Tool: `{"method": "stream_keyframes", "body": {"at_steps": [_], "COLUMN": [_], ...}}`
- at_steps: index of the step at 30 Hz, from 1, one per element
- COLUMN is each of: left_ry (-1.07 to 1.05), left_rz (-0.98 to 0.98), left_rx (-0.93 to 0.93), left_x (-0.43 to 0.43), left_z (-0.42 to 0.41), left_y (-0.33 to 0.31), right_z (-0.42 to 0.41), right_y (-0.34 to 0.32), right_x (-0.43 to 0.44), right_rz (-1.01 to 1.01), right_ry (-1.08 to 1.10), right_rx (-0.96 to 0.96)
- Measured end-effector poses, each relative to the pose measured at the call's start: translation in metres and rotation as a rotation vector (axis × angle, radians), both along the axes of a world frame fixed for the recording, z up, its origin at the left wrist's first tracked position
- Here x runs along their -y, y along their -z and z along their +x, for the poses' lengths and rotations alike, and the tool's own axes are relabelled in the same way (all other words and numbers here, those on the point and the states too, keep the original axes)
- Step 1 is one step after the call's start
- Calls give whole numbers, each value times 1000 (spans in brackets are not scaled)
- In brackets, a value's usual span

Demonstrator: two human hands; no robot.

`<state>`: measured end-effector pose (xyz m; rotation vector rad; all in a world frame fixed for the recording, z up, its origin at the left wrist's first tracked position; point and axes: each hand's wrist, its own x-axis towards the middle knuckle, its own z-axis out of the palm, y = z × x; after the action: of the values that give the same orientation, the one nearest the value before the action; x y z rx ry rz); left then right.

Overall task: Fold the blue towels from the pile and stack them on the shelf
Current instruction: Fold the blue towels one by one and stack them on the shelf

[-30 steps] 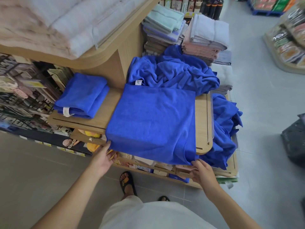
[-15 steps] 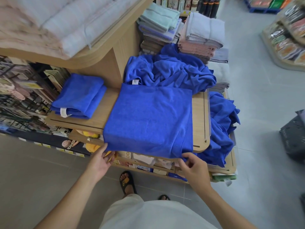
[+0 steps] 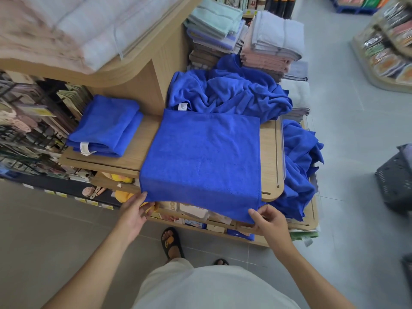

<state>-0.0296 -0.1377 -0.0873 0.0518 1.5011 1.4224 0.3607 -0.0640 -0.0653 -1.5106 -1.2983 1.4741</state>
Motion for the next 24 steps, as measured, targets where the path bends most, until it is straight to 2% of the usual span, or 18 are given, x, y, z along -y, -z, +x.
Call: {"method": "stream_keyframes", "body": {"at_steps": [3,5,9,11,13,17,22,24], "left_ry": [35,104,195,182,234,409,561,611], "left_rz": [-61,-108,-59,11,44,42,-152,-247], "left_rx": [-140,-357,-953,-1190,-1340,-1463,-1407,-1344], "left_x": [2,2,7,2,-17,-90,-182,-207], "left_z": [0,0,-2,-7,-14,-28,-42,-46], "left_y": [3,2,-12,-28,-48,-80,-97,-101], "right_z": [3,5,14,13,1,-32,-60,-66], "right_y": [2,2,-16,-37,-65,-106,-102,-96], "right_x": [-3,-3,0,-5,-19,-84,-191,-217], "right_rz": [-83,-65,392,571,653,560,182,98], "right_ry": [72,85,1,-73,-142,-206,-118,-53], "right_rx": [-63,-11,324,368,354,346,356,320]}}
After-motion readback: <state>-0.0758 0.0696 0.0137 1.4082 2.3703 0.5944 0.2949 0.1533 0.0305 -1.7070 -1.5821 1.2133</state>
